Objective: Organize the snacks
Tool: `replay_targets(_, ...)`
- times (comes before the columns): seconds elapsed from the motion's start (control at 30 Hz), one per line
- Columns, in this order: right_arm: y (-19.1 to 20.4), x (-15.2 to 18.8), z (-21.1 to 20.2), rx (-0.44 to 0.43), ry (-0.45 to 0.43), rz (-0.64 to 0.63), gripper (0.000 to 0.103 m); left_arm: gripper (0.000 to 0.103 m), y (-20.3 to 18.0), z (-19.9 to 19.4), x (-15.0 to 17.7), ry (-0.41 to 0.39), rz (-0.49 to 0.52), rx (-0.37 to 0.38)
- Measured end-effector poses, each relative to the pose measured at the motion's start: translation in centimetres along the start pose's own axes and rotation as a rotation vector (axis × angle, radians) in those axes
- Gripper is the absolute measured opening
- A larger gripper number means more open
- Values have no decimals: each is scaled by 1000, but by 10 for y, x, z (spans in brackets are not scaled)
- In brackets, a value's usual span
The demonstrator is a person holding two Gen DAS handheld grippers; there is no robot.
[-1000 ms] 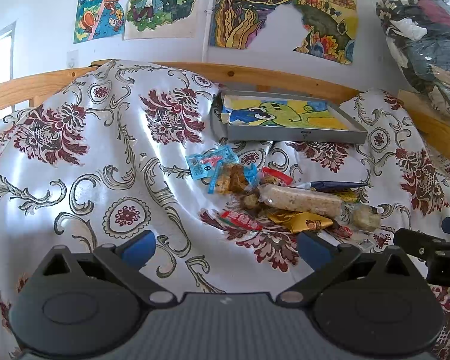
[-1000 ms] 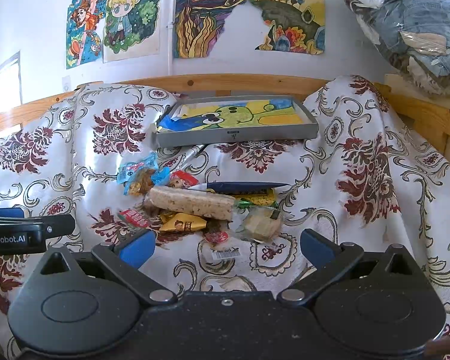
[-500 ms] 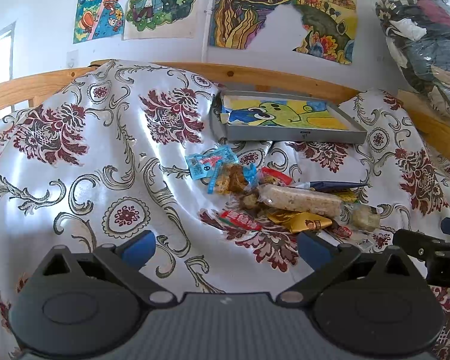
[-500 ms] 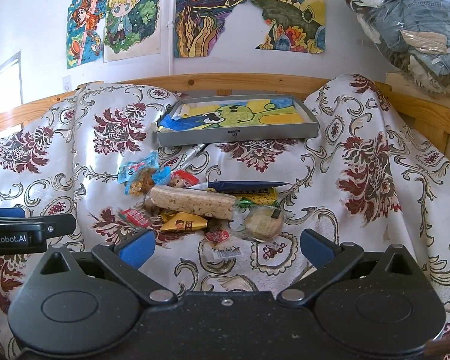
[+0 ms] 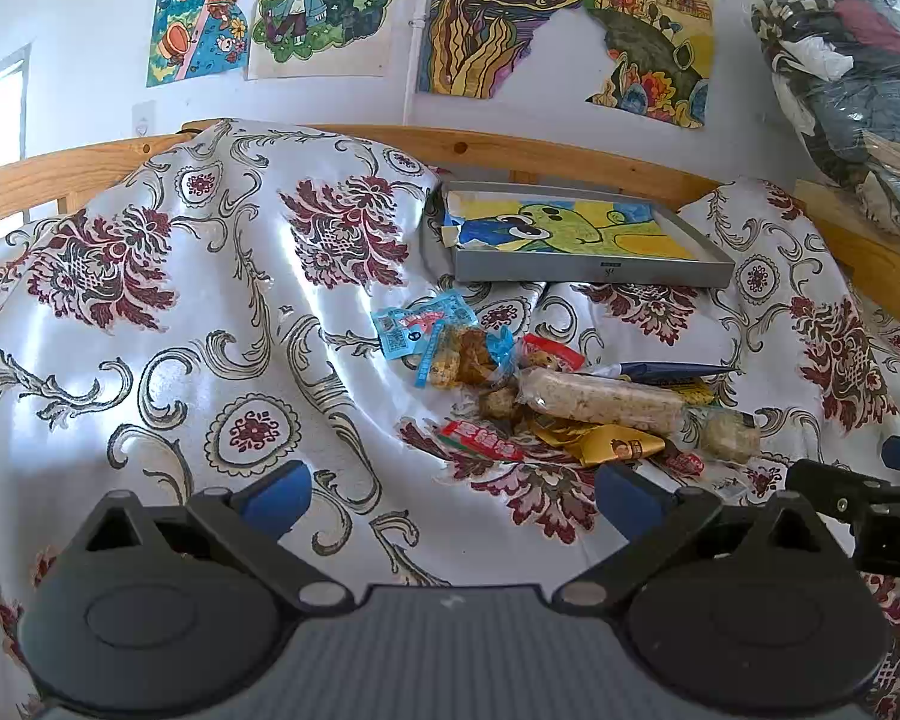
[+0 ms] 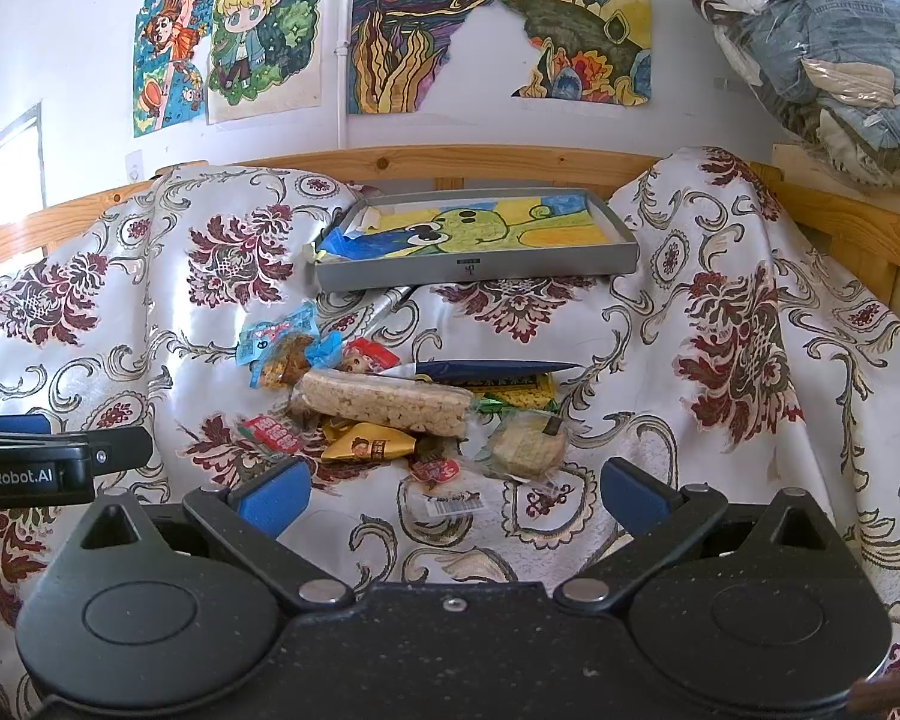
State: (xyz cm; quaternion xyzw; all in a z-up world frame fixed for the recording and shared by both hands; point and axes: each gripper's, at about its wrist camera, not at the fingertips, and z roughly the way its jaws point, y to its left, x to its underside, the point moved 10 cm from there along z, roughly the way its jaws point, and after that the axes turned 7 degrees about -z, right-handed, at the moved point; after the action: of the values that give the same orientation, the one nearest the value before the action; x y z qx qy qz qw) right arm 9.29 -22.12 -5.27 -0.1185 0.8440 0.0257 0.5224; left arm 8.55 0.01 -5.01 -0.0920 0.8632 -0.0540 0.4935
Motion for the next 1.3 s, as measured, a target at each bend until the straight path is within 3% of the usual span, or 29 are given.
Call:
replay_targets(0.4,1,9,14,-43,56,7,102,102,1,8,-6,34,1,-46)
replay_targets(0.87,-22,14,44,-87,115,-71,102,102,-30,53,-21,65,60,43)
replay_targets(1.3,-44,23,79,-97,136,-102,102,102,-62,99,-5,192,92,133)
